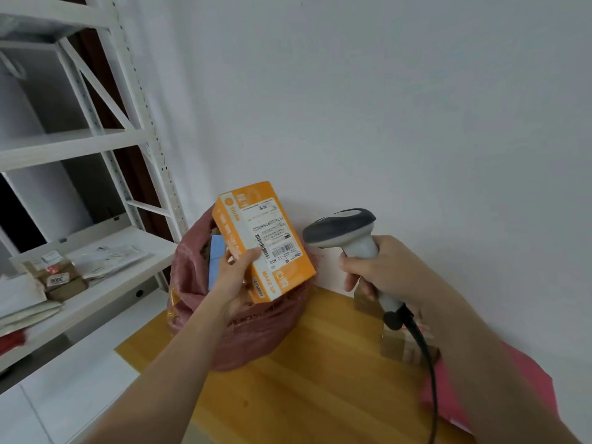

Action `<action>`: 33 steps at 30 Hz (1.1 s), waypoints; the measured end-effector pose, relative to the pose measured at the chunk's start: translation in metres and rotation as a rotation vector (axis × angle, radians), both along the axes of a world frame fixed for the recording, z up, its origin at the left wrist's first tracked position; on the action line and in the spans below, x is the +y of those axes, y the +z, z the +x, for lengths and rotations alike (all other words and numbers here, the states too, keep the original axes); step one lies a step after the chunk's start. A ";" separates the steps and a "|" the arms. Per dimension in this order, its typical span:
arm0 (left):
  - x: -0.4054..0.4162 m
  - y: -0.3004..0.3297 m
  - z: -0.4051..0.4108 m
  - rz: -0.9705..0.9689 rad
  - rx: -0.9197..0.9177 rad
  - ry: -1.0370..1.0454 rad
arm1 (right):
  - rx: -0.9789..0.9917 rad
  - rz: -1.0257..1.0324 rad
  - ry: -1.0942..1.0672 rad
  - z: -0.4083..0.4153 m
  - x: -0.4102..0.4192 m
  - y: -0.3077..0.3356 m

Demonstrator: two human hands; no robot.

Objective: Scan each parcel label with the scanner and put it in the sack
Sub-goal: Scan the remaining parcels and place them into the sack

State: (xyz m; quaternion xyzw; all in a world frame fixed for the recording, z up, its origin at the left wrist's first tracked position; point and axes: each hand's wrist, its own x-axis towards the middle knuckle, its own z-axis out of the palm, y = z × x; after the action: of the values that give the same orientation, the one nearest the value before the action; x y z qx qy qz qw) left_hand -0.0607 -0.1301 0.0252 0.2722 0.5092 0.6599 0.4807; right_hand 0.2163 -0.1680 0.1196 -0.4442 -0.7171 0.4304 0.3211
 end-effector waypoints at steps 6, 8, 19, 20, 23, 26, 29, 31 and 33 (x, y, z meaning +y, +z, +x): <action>-0.004 -0.011 -0.020 -0.060 -0.091 0.138 | -0.073 0.014 0.069 0.005 -0.009 0.016; -0.006 -0.015 -0.023 -0.076 -0.126 0.166 | -0.091 0.010 0.082 0.008 -0.011 0.018; -0.013 -0.028 -0.025 -0.173 -0.111 0.327 | -0.114 0.046 0.096 0.039 -0.006 0.021; -0.013 -0.029 -0.024 -0.172 -0.097 0.370 | -0.062 0.046 0.083 0.041 -0.004 0.020; -0.014 -0.028 -0.021 -0.202 -0.076 0.480 | 0.086 0.034 -0.002 0.044 0.004 0.012; -0.017 -0.026 -0.018 -0.289 -0.070 0.544 | 0.134 -0.020 -0.023 0.043 0.013 -0.001; -0.019 -0.022 -0.023 -0.311 -0.030 0.628 | 0.088 -0.057 -0.001 0.036 0.019 -0.017; -0.016 -0.018 -0.031 -0.311 0.015 0.673 | 0.102 -0.087 0.005 0.029 0.024 -0.027; -0.007 -0.013 -0.039 -0.294 0.026 0.673 | 0.108 -0.105 0.009 0.020 0.032 -0.035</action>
State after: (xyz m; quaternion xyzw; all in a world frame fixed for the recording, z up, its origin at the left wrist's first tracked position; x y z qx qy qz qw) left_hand -0.0998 -0.1370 0.0118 0.0258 0.6656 0.6976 0.2639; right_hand 0.2368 -0.1358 0.0849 -0.4335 -0.6771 0.4922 0.3337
